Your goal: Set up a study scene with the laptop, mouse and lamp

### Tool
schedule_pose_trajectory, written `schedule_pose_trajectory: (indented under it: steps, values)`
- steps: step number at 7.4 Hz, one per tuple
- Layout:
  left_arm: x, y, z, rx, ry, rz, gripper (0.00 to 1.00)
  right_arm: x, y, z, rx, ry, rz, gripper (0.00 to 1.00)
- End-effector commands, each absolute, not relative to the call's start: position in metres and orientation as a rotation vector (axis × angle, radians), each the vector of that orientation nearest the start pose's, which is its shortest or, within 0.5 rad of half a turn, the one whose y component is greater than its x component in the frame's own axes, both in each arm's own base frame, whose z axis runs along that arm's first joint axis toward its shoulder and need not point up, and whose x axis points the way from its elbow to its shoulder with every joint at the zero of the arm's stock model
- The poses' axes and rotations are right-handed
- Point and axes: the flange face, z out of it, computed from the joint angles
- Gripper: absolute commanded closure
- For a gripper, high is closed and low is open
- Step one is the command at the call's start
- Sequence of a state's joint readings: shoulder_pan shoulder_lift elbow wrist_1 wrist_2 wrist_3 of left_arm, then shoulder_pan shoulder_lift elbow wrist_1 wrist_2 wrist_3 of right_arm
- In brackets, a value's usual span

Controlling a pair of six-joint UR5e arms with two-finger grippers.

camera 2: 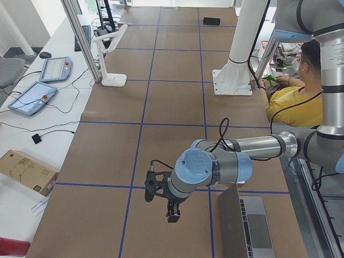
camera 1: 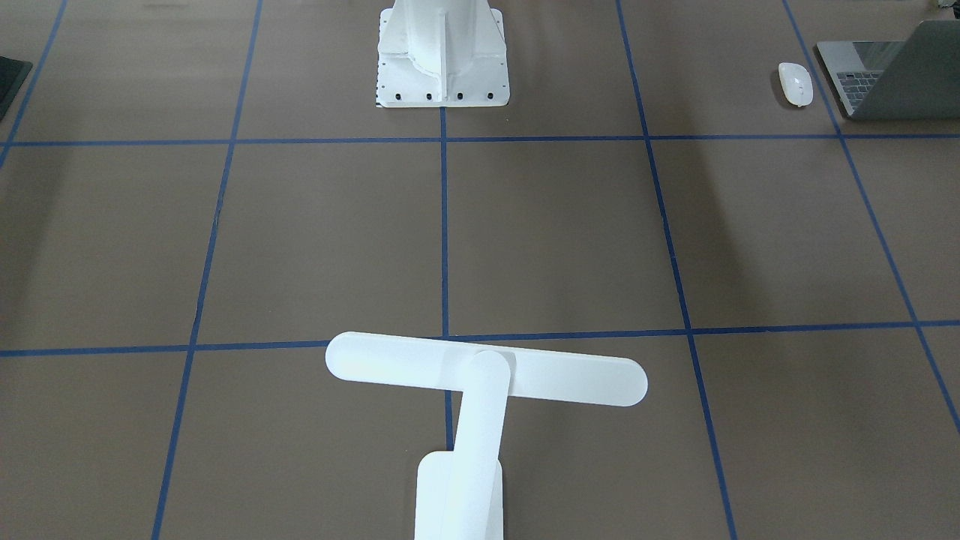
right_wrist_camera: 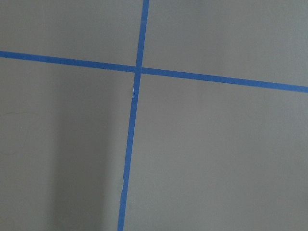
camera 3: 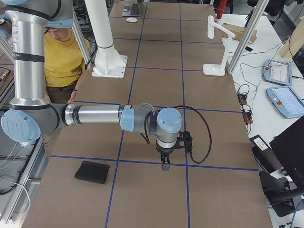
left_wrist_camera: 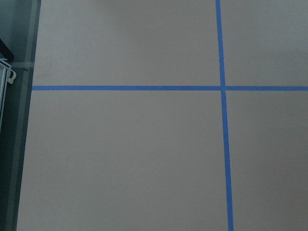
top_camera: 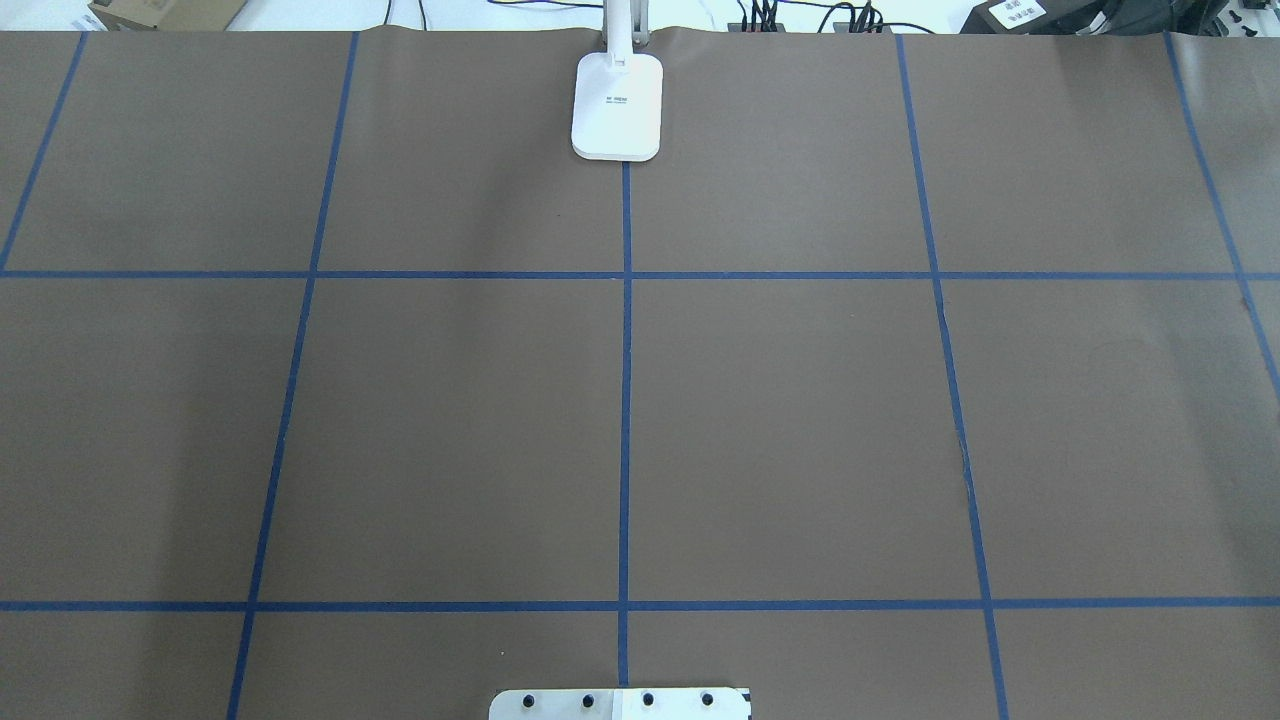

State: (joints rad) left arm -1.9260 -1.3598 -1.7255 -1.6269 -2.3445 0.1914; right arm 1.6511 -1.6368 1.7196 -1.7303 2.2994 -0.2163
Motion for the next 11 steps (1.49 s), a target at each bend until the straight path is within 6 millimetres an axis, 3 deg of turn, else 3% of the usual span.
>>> schedule_pose_trajectory:
  steps: [1,3,5,7,8,10,11]
  values:
    - [-0.225,-0.335,0.702,0.203,0.655,-0.219,0.00,0.103,-0.450,0.636,0.035,-0.733,-0.102,0.00]
    - [-0.213,-0.303,0.711,0.162,0.671,-0.252,0.00,0.103,-0.449,0.636,0.034,-0.733,-0.102,0.00]
    - [-0.215,-0.296,0.716,0.055,0.636,-0.515,0.00,0.103,-0.449,0.637,0.032,-0.733,-0.101,0.00]
    - [-0.198,-0.254,0.737,-0.122,0.647,-0.754,0.00,0.103,-0.447,0.639,0.028,-0.734,-0.100,0.00]
    - [-0.191,-0.237,0.726,-0.204,0.644,-0.866,0.00,0.103,-0.446,0.640,0.027,-0.736,-0.099,0.00]
    - [-0.182,-0.206,0.658,-0.350,0.629,-1.055,0.00,0.102,-0.446,0.639,0.028,-0.745,-0.098,0.00]
    - [-0.190,-0.189,0.657,-0.386,0.642,-1.114,0.00,0.102,-0.446,0.639,0.030,-0.745,-0.099,0.00]
